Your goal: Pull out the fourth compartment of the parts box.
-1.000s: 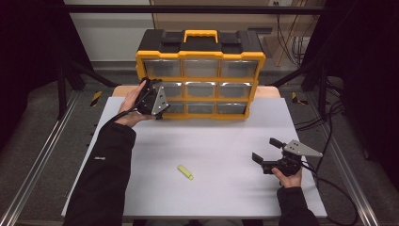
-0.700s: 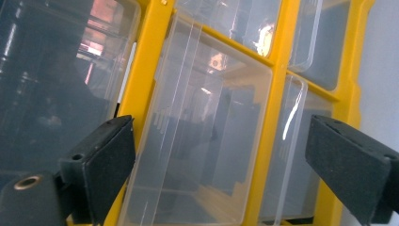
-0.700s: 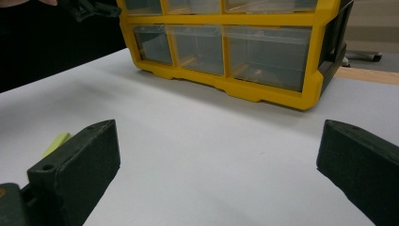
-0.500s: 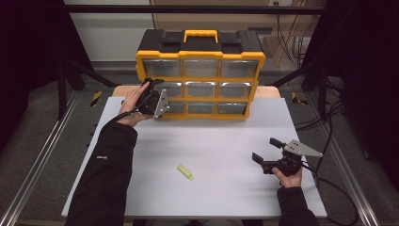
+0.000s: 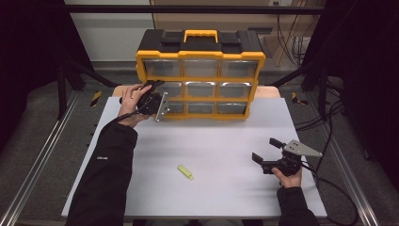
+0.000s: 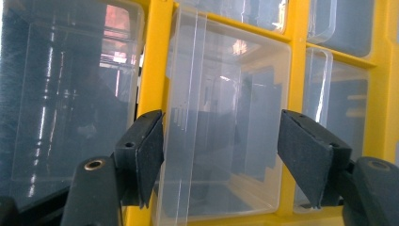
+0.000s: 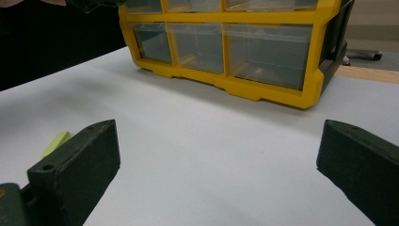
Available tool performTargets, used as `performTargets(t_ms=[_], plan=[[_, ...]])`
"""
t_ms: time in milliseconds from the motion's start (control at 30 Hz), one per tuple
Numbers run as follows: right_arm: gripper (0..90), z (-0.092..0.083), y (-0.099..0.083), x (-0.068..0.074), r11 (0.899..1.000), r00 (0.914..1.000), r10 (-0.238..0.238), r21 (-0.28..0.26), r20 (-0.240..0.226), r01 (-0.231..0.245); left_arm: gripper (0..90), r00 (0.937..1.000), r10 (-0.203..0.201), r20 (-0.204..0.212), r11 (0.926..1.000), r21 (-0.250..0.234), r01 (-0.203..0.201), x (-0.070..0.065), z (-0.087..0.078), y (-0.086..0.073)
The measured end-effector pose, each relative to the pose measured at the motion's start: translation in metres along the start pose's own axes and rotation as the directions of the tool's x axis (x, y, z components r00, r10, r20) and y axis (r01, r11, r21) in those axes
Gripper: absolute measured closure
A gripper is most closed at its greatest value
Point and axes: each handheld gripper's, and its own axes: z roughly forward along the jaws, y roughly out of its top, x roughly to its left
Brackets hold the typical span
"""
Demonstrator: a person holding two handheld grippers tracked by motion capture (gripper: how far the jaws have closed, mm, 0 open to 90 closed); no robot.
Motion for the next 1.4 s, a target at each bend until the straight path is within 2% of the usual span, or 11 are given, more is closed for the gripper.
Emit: performTargets(t_ms=[300, 433, 633, 1233, 1400], plan=[[0.6, 0.0002, -0.0001, 0.0001, 1.0, 1.0, 0.0, 0.002, -0.001, 0.0, 42.6, 0.9986, 0.036, -0.038, 0.9992, 0.015, -0.036, -0.0009, -0.0009, 0.0006], [0.6, 0.0002, 0.0, -0.0001, 1.0, 1.0, 0.0, 0.002, -0.001, 0.0, 49.0, 0.9959, 0.064, -0.064, 0.9978, 0.019, -0.063, -0.0006, -0.0012, 0.0006], [0.6, 0.0002, 0.0, -0.0001, 1.0, 1.0, 0.0, 0.002, -0.001, 0.0, 58.9, 0.9932, 0.08, -0.085, 0.9966, 0.026, -0.078, 0.0002, -0.0017, 0.0012], [0.6, 0.0002, 0.0001, -0.0003, 1.0, 1.0, 0.001, 0.002, -0.002, -0.001, 71.6, 0.9843, 0.118, -0.131, 0.9923, 0.052, -0.112, -0.0004, -0.0016, 0.0033], [0.6, 0.0004, 0.0001, -0.0003, 1.0, 1.0, 0.001, 0.003, -0.002, -0.001, 73.6, 0.9824, 0.118, -0.145, 0.9927, 0.042, -0.113, -0.0014, -0.0014, 0.0022]])
